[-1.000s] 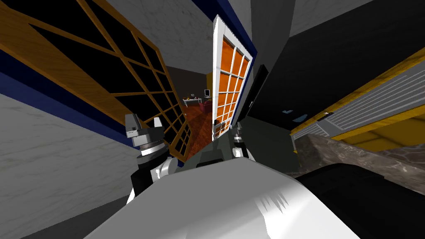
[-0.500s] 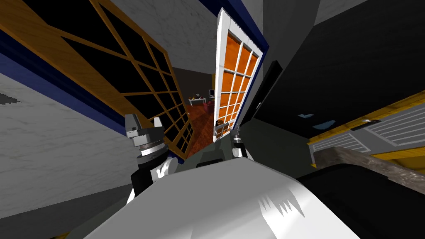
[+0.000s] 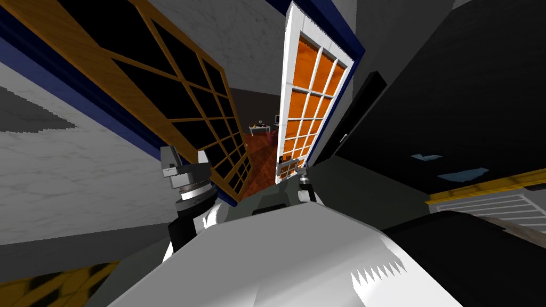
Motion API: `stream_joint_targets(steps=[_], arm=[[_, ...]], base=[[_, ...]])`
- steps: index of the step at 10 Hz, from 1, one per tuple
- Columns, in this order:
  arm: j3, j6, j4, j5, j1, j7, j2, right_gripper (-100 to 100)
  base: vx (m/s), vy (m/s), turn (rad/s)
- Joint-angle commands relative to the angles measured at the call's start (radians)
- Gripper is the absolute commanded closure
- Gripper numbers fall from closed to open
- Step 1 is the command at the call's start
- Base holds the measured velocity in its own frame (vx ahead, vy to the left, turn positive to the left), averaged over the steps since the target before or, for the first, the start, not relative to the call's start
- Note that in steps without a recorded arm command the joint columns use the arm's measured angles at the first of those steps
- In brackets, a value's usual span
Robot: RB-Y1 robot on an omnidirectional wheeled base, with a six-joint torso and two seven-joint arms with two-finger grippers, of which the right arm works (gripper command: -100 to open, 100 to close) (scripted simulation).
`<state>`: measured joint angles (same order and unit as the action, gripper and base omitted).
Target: Push the door open
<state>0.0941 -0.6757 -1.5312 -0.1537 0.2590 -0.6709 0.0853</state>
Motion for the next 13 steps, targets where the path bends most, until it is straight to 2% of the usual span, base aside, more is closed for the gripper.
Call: stream_joint_targets(steps=[1, 13], arm=[[0.008, -0.008, 0.046, -0.008, -0.018, -0.042, -0.001, -100], [0.060, -0.061, 0.346, -0.060, -0.121, -0.322, -0.027, -100]], base=[[0.021, -0.115, 0.218], [0.003, -0.111, 0.216]])
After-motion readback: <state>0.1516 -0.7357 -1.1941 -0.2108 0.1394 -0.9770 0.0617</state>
